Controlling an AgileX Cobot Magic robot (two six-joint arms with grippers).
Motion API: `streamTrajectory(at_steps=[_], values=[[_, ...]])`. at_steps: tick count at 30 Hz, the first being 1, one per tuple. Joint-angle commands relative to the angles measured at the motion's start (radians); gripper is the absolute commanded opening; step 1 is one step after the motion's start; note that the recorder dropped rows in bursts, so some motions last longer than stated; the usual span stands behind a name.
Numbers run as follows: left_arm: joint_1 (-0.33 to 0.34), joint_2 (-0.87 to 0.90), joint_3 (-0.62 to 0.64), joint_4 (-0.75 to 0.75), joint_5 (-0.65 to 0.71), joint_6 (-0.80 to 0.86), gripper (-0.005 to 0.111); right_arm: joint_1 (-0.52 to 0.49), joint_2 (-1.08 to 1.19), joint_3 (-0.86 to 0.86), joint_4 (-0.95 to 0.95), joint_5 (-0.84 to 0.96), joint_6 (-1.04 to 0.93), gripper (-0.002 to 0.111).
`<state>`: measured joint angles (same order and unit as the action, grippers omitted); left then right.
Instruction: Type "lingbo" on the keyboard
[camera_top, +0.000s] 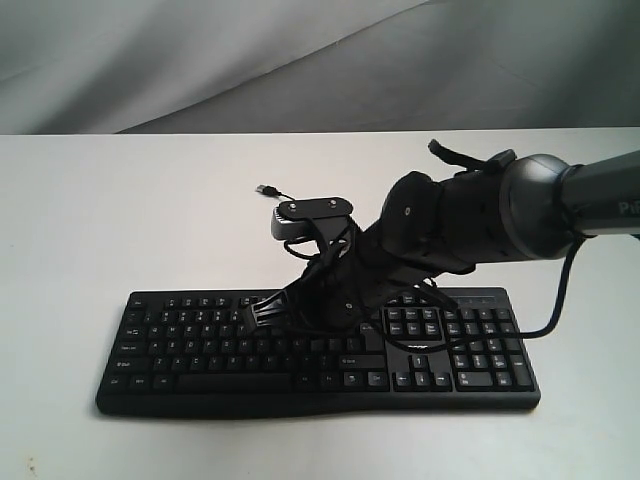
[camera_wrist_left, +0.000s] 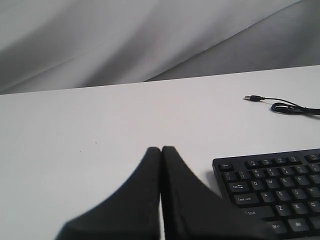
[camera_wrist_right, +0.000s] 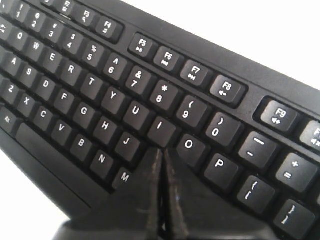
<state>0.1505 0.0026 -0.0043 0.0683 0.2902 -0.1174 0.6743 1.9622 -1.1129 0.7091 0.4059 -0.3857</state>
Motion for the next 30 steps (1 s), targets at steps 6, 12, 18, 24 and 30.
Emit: streamTrajectory(at_steps=[6, 12, 18, 24, 30], values=[[0.002, -0.003, 0.004, -0.008, -0.005, -0.004, 0.001, 0.005, 0.032, -0.006, 0.013, 0.008, -0.007, 0.000], [0.002, -0.003, 0.004, -0.008, -0.005, -0.004, 0.001, 0.005, 0.032, -0.006, 0.013, 0.000, -0.007, 0.000], [0.002, -0.003, 0.004, -0.008, -0.005, -0.004, 0.001, 0.005, 0.038, -0.006, 0.013, 0.000, -0.007, 0.000], [0.002, -0.003, 0.004, -0.008, -0.005, -0.004, 0.001, 0.005, 0.017, -0.006, 0.013, 0.004, -0.007, 0.000], [0.002, -0.003, 0.004, -0.008, -0.005, -0.004, 0.001, 0.005, -0.043, -0.014, 0.018, -0.025, -0.033, 0.000]])
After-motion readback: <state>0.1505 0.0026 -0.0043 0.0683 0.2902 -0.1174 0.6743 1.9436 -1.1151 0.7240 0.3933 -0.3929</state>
